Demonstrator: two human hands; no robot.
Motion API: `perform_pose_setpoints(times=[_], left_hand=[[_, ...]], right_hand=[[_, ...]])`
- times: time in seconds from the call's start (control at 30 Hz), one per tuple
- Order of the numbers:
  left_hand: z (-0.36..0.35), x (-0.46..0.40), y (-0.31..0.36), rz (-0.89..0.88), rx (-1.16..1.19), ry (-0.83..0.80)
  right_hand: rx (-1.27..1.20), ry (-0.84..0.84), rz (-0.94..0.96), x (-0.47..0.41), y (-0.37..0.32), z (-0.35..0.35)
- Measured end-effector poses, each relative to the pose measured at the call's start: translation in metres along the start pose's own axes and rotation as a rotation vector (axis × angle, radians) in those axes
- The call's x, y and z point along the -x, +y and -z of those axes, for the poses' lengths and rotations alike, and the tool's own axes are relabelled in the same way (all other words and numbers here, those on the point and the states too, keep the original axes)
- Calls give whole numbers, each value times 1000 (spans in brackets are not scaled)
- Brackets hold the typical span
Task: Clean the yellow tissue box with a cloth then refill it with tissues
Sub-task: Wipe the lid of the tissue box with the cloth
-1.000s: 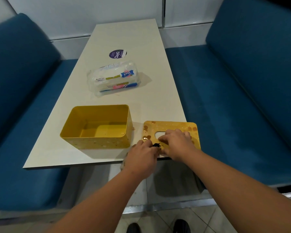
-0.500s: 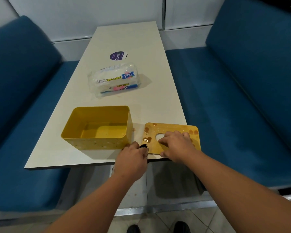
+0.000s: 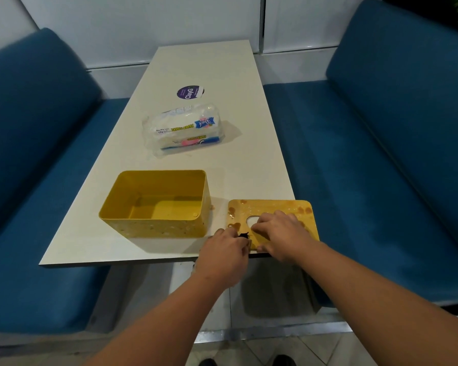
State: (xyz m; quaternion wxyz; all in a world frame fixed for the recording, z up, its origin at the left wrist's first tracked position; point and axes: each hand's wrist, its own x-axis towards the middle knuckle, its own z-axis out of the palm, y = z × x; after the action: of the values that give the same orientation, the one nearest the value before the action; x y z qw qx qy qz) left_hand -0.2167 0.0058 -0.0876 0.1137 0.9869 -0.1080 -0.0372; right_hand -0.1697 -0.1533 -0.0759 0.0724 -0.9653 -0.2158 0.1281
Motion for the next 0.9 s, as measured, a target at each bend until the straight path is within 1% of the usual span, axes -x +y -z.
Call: perform_pose_setpoints(times=[0.17, 0.27, 0.3, 0.43, 0.57, 0.7, 0.9], left_hand=[[-5, 6, -10, 74, 31, 28], [-4, 6, -8, 84, 42, 25], [-4, 6, -7, 87, 43, 23], [1, 4, -5, 82, 19, 9], [3, -10, 4, 60, 13, 17], [3, -28, 16, 15, -49, -5], [-3, -10, 6, -5, -52, -28]], right_hand=[[-12, -30, 16, -3, 6, 0], [-103, 33, -104, -10, 14, 7], [-102, 24, -135, -12, 16, 9], [-27, -49, -155, -18, 16, 9], [25, -42, -157, -18, 18, 7], [67, -47, -153, -22, 18, 10], [134, -79, -154, -25, 12, 14]])
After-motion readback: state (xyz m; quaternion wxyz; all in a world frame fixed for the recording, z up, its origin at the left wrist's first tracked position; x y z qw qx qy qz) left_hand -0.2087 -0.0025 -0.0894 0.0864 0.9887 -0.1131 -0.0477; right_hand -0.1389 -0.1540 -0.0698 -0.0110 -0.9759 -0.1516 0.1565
